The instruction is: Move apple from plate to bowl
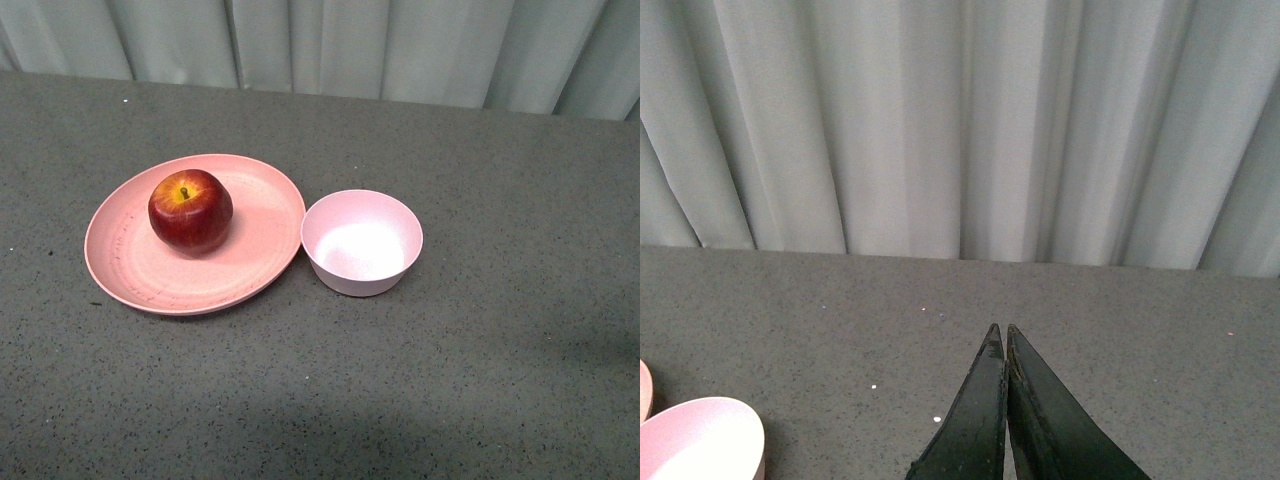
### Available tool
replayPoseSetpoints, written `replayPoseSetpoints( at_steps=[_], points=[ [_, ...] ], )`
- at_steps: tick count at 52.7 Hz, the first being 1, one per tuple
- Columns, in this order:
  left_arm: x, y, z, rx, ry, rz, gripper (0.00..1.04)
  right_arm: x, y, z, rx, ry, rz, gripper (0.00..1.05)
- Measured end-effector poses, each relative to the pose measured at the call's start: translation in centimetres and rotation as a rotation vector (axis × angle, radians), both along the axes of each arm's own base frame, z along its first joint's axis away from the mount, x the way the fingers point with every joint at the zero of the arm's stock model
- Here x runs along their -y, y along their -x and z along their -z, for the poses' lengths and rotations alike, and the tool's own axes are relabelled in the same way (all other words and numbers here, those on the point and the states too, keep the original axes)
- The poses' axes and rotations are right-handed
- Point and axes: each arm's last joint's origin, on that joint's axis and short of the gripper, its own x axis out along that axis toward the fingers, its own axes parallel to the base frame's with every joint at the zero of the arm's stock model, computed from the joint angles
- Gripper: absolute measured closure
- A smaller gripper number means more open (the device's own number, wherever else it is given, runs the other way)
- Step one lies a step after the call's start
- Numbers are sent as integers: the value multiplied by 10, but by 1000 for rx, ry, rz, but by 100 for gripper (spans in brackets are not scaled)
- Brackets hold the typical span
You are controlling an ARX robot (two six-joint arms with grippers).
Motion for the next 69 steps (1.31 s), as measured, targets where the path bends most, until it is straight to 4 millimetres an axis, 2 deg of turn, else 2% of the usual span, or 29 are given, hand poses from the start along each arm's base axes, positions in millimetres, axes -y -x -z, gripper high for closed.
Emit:
replayPoseSetpoints(
  at_steps=[21,32,69],
  points=[
    [0,0,0,0,0,0,7,23,39,-1,0,-2,7,104],
    [0,0,0,0,0,0,7,24,53,-2,4,-2,7,104],
    [0,0,0,0,0,0,7,24,77,-7,24,-3,6,104]
  ],
)
